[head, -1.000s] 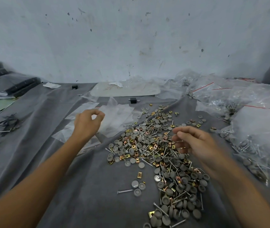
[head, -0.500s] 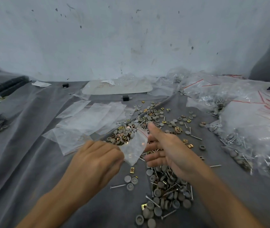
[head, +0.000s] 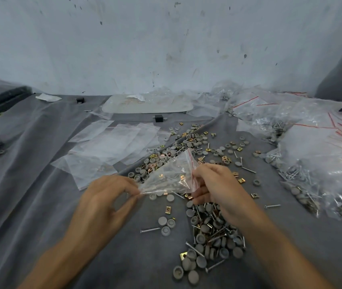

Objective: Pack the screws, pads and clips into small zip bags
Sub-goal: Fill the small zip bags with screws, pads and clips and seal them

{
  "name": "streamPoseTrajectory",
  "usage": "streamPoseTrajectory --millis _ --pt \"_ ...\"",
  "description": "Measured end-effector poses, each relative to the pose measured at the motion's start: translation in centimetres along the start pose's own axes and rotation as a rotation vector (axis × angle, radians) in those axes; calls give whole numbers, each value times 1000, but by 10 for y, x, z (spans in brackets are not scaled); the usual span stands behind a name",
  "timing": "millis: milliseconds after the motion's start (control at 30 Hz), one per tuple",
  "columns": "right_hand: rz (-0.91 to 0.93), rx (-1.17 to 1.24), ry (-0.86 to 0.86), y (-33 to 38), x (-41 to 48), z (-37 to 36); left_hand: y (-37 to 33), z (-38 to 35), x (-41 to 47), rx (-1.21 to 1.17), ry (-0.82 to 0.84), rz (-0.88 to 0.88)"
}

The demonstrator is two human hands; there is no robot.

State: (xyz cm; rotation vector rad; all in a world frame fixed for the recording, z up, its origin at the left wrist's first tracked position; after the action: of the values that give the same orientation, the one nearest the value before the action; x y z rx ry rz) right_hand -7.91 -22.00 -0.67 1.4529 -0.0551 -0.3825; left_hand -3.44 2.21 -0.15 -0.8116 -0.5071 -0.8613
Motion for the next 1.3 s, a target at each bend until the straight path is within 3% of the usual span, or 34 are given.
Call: streamPoseTrajectory --millis 133,300,467,533,667,767,867,1133,1233,1300 --pt "6 -48 11 0 -1 0 -2 -2 -1 47 49 -63" --pt "27 -21 18 -1 1 7 7 3 1 -91 -39 136" --pt "223 -56 -58 2 -1 0 8 -1 1 -164 25 149" --pt "313 -1 -63 6 -3 -3 11 -3 0 -380 27 353" --pt "331 106 -51 9 -6 -3 12 -13 -3 -1085 108 979" --pt "336 59 72 10 -8 -8 14 -17 -3 -1307 89 1174" --pt "337 -43 182 9 -13 -16 19 -19 -4 -1209 -10 1095" --pt "312 -52 292 8 -10 -12 17 -5 0 -764 -51 930" --pt "327 -248 249 7 -13 -14 13 15 -1 -178 13 635" --pt "365 -405 255 6 -19 -23 0 20 1 -28 190 398"
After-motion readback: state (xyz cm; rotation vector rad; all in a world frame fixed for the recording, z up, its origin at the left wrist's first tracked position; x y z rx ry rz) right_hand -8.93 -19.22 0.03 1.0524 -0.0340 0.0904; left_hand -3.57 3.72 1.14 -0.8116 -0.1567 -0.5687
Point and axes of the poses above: each hand's wrist, its own x-axis towards the middle knuckle, its own z-axis out of the back of the hand, y = z × x, the point moved 3 cm from there along x, towards the middle knuckle, and after that the axes turned 6 degrees about -x, right-handed, at the moved point
